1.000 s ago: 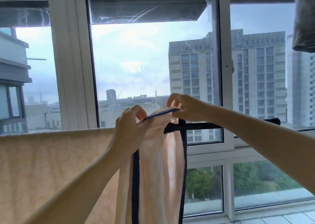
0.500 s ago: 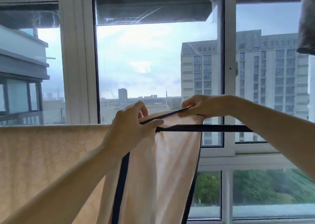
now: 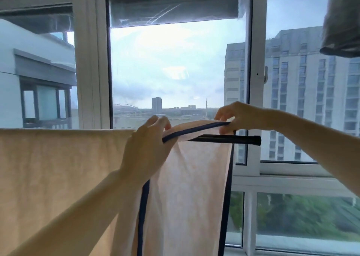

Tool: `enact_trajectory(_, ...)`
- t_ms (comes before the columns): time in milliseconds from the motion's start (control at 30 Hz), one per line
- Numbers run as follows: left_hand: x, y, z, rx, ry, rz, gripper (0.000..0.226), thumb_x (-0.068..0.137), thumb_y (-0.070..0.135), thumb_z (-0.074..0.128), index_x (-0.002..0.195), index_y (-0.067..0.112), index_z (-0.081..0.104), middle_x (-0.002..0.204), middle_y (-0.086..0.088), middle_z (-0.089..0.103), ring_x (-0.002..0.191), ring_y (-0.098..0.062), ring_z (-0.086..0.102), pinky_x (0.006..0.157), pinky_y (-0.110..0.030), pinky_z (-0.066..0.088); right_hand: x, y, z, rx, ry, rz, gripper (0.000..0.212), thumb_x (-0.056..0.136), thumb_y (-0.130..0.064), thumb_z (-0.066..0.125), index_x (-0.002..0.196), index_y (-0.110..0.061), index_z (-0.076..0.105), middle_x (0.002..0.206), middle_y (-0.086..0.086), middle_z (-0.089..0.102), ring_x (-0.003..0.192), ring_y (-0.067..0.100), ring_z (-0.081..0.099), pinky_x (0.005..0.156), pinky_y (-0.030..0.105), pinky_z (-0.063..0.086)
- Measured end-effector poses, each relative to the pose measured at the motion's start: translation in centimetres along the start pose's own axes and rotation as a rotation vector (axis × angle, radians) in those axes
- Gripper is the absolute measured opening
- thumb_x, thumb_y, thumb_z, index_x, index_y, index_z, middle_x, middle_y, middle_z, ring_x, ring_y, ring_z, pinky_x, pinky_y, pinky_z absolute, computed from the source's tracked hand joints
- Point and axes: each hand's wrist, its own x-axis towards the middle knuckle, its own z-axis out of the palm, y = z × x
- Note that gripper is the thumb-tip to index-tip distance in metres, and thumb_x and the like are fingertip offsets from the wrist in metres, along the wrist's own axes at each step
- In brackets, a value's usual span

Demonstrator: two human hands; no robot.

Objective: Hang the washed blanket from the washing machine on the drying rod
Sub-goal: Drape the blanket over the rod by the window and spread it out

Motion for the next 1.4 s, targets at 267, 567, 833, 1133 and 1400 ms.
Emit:
enact_trajectory(267, -1.8, 1.9, 0.9, 0.036, -0.013, 0.003, 0.014, 0.092, 0.034, 0.058, 0.092, 0.021, 0.062, 0.081, 0.012, 0.057, 0.064, -0.008, 0.054, 0.057, -0.029, 0.052, -3.1, 3.5, 0.7, 0.57, -0.051, 0.037, 0.029, 0.084, -0.007, 0.065, 0.111, -0.015, 0.066, 0.101, 0.012, 0.073, 0.088, 0.026, 0.07, 0.073, 0.03, 0.056)
enact_trajectory(567, -4.5, 3.2, 1.8, 0.034, -0.042, 0.04, 0.027, 0.091, 0.044, 0.042, 0.073, 0.026, 0.052, 0.062, 0.016, 0.045, 0.049, -0.003, 0.044, 0.046, -0.018, 0.038, -6.0, 6.7, 5.3, 1.078, -0.05, 0.005, 0.03, 0.079, 0.0, 0.066, 0.109, -0.002, 0.064, 0.097, 0.016, 0.065, 0.08, 0.02, 0.067, 0.071, 0.025, 0.058)
enact_trajectory(833, -4.6, 4.4, 1.8, 0.191, -0.166, -0.085, 0.054, 0.09, 0.06, 0.031, 0.076, 0.025, 0.069, 0.073, 0.013, 0.06, 0.074, -0.017, 0.055, 0.081, -0.041, 0.048, -6.6, 4.9, 7.7, 0.965, 0.253, 0.074, 0.018, 0.091, -0.008, 0.06, 0.108, -0.006, 0.066, 0.096, 0.008, 0.07, 0.087, 0.022, 0.07, 0.076, 0.038, 0.058)
enact_trajectory(1133, -0.6, 8.7, 3.3, -0.099, -0.027, -0.101, 0.005, 0.092, 0.02, 0.061, 0.09, 0.018, 0.066, 0.08, 0.007, 0.068, 0.07, -0.008, 0.062, 0.069, -0.024, 0.054, -7.3, 3.9, 9.8, 1.137, 0.231, 0.118, 0.035, 0.09, -0.027, 0.058, 0.118, -0.008, 0.065, 0.105, 0.009, 0.07, 0.093, 0.026, 0.068, 0.074, 0.034, 0.057)
enact_trajectory(1400, -0.1, 9.9, 5.5, -0.039, -0.225, -0.161, 0.034, 0.081, 0.041, 0.072, 0.086, 0.015, 0.051, 0.07, 0.006, 0.054, 0.062, -0.01, 0.053, 0.051, -0.018, 0.031, -6.4, 3.7, 9.6, 1.356, 0.282, 0.102, 0.04, 0.086, -0.025, 0.063, 0.117, 0.001, 0.063, 0.105, 0.016, 0.068, 0.086, 0.027, 0.067, 0.069, 0.036, 0.056)
